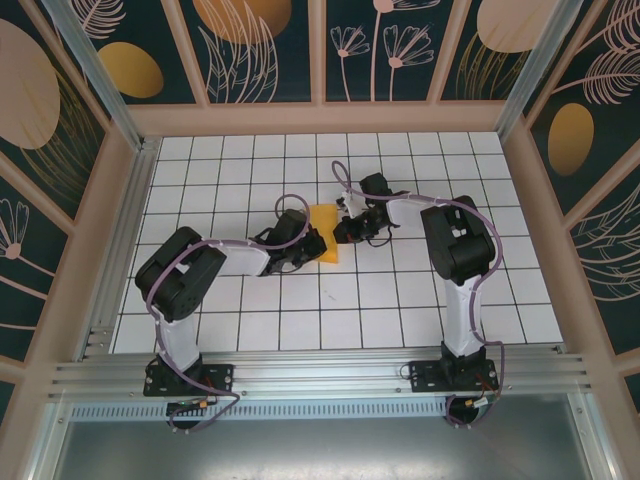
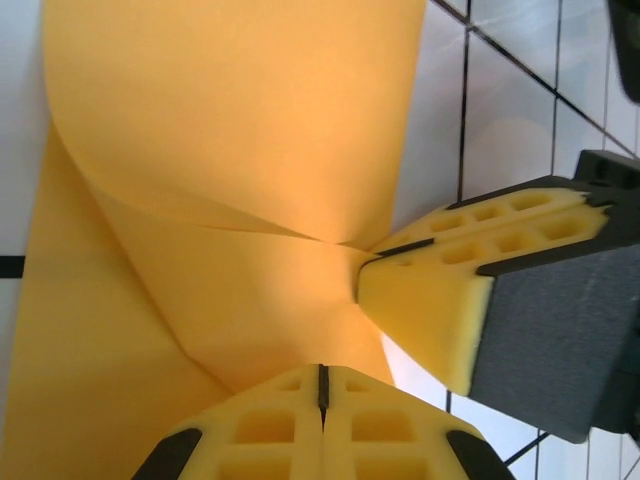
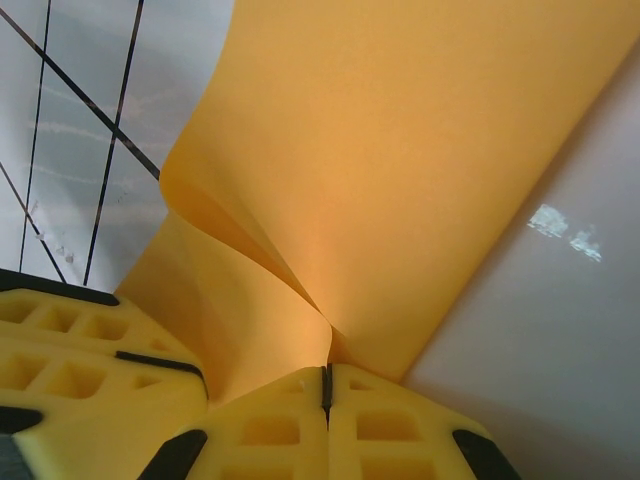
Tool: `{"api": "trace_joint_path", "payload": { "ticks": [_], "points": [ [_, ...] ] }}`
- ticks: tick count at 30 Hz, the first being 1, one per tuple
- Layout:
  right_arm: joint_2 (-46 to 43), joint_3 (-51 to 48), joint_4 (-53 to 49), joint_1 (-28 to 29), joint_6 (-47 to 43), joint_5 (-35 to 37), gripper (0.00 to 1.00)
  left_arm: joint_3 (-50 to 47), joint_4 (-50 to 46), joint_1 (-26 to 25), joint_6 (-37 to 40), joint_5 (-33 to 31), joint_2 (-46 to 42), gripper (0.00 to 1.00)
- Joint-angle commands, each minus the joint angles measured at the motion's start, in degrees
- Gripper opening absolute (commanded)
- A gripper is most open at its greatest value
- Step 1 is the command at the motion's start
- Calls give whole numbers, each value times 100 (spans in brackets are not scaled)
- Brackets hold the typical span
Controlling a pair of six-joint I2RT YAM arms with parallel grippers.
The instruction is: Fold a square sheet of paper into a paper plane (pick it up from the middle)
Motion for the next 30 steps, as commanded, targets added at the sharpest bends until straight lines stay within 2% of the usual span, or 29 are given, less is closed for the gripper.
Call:
{"api": "trace_joint_path", "payload": {
  "ticks": [1, 11, 20, 30],
  "points": [
    [-141, -113, 12, 55, -4, 234, 0, 110, -218, -50, 31, -187, 195, 0],
    [-142, -176, 18, 69, -4, 293, 0, 8, -209, -62, 89, -260, 508, 4],
    [-118, -123, 5, 73, 23, 388, 0, 138, -254, -85, 282, -275, -250, 12],
    [-118, 14, -67, 78, 5, 380, 0, -181, 468, -173, -136, 175, -263, 4]
  ]
}}
